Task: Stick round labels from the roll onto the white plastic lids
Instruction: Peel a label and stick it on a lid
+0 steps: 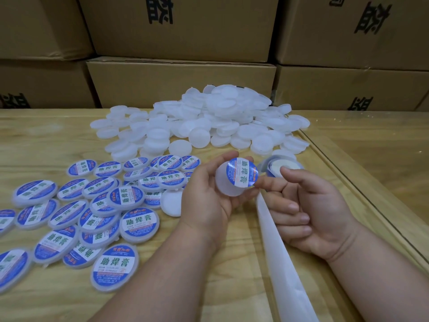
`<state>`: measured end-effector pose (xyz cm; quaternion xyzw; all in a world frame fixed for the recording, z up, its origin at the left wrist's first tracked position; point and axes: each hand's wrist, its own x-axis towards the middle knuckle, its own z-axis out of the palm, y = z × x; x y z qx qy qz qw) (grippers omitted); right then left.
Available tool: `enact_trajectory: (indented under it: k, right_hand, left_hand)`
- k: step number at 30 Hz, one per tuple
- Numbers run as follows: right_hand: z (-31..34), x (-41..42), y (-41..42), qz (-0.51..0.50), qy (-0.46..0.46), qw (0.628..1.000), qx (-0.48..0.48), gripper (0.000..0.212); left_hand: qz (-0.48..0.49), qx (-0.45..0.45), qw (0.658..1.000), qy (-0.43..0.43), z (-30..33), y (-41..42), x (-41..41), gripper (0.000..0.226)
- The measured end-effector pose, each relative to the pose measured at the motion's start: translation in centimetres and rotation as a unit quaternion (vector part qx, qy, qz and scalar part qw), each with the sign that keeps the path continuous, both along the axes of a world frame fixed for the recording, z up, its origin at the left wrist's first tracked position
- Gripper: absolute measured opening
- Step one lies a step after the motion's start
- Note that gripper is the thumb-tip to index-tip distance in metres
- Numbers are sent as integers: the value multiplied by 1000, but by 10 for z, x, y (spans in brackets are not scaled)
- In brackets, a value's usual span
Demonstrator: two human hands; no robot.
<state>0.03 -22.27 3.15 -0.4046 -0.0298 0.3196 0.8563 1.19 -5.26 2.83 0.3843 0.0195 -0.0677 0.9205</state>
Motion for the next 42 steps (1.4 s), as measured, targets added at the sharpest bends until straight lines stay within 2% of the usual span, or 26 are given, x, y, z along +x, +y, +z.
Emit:
enact_trajectory:
  k: [4,10,19,22,36,42]
  right_hand:
    - [-1,1,-1,9,5,1000,0,59]
    - [-1,1,-2,21,0,1000,-7,60]
    - [0,1,-2,38,1,999,-6,64]
    - [0,1,-2,37,0,999,-9,63]
    - [0,0,-1,39,1,999,-23,62]
    - [0,1,-2,42,-2,999,-17,62]
  left_hand:
    - [-3,6,1000,-2,-2,1,1,37]
    - [21,44,999,-21,-5,-1,4,28]
    - [27,44,998,-43,-8,-2,7,19]
    - [22,43,998,-48,-9,-2,8,30]
    - [46,39,997,-52,-11,-3,9,21]
    - [46,54,996,-52,-12,-2,9,29]
